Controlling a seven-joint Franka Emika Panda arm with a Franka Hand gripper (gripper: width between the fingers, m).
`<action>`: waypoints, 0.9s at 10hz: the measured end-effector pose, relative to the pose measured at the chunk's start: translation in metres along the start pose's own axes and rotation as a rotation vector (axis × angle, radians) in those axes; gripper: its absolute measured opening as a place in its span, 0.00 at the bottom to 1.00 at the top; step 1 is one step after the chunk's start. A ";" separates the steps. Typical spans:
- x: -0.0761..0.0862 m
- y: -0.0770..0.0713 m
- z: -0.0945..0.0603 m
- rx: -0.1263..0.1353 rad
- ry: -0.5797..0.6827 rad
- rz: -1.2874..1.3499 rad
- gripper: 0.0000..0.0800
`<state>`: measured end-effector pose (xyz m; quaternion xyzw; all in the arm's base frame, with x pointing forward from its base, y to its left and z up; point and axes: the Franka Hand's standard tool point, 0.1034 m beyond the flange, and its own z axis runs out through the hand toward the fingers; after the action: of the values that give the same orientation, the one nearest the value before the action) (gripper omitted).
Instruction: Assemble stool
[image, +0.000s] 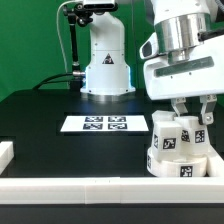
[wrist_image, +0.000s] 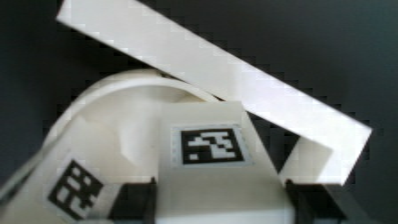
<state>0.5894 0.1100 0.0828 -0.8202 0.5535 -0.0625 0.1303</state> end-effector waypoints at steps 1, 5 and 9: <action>0.003 0.000 0.000 0.013 -0.006 0.078 0.43; 0.003 -0.001 0.000 0.023 -0.009 0.120 0.69; -0.011 -0.024 -0.024 0.003 -0.071 0.025 0.81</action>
Offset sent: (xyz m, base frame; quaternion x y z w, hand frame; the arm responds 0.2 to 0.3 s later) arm 0.0000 0.0000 0.0000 0.0000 0.0000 0.0000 1.0000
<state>0.6009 0.1257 0.1133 -0.8148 0.5585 -0.0325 0.1522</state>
